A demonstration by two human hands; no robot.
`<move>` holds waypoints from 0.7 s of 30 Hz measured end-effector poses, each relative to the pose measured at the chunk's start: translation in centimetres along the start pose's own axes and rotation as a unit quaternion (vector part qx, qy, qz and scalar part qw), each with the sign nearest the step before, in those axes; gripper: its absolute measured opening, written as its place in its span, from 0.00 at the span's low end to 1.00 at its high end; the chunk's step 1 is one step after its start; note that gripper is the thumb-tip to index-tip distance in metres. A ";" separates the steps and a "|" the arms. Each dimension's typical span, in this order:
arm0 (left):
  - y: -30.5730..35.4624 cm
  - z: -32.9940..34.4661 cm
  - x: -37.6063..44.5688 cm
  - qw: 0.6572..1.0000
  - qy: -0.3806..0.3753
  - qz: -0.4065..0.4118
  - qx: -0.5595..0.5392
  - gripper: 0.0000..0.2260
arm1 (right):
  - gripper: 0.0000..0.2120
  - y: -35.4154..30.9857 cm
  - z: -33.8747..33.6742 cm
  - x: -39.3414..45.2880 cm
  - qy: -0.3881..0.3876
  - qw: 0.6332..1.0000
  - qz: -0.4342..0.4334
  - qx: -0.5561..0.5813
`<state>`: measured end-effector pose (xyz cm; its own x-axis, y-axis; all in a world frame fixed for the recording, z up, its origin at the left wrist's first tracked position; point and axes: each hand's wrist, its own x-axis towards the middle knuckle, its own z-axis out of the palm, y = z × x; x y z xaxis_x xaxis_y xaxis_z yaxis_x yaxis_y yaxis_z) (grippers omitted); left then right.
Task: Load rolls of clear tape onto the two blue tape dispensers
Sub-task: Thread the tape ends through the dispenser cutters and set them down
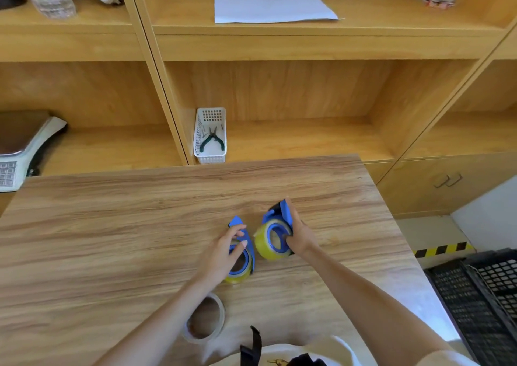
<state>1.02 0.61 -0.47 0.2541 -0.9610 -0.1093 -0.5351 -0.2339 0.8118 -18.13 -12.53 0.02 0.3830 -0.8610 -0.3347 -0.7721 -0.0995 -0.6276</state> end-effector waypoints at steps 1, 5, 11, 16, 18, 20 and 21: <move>0.6 0.1 0.2 0.999 -0.013 -0.013 -0.029 0.19 | 0.48 -0.7 0.0 0.2 0.008 0.999 -0.018 0.026; 3.5 -0.1 1.0 0.973 -0.039 -0.080 -0.214 0.26 | 0.47 -3.2 0.3 0.6 0.018 0.988 -0.081 0.132; 4.1 -2.2 1.5 0.880 -0.075 -0.143 -0.446 0.18 | 0.47 -4.3 1.4 0.5 -0.013 0.965 -0.119 0.234; 4.7 -3.1 1.6 0.839 -0.078 -0.159 -0.515 0.15 | 0.43 -4.4 1.6 0.5 -0.051 0.960 -0.155 0.228; 4.6 -2.9 1.5 0.839 -0.063 -0.161 -0.515 0.14 | 0.41 -4.3 1.2 0.3 -0.067 0.956 -0.158 0.239; 4.9 -2.7 1.5 0.836 -0.054 -0.153 -0.524 0.12 | 0.37 -4.3 0.8 0.0 -0.080 0.947 -0.160 0.266; 5.0 -2.6 1.5 0.837 -0.051 -0.145 -0.526 0.12 | 0.35 -4.3 0.6 -0.2 -0.082 0.946 -0.160 0.271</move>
<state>0.84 -1.61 4.90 0.1523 -0.9065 -0.3938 0.5553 -0.2512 0.7928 -14.53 -11.60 2.35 0.6603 -0.7371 -0.1441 -0.2478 -0.0327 -0.9683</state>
